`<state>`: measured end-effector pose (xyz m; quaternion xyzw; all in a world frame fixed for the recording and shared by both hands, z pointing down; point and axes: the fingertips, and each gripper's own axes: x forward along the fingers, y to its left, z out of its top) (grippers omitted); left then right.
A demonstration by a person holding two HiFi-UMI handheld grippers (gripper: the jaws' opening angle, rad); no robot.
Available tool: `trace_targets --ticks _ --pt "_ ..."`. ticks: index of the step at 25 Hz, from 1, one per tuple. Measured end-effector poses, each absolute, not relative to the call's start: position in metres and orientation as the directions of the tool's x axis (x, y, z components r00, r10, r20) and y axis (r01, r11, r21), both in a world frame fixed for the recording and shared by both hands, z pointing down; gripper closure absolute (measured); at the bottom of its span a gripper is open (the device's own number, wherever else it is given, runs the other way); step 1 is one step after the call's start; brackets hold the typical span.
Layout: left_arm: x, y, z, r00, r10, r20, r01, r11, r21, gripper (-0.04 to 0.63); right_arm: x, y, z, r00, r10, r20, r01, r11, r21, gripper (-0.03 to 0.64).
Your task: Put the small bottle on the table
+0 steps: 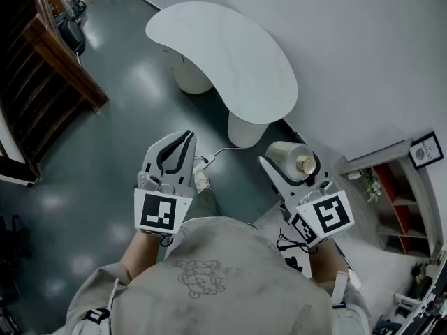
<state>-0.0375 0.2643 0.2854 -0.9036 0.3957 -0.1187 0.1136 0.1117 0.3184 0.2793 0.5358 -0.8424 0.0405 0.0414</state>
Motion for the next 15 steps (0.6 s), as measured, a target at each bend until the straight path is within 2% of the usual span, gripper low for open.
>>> trace_targets --ticks 15 --pt "-0.076 0.116 0.282 0.658 -0.741 0.136 -0.697 -0.667 -0.263 0.571 0.074 0.168 0.267 -0.422 -0.895 0.144 -0.906 0.421 -0.035 0.290"
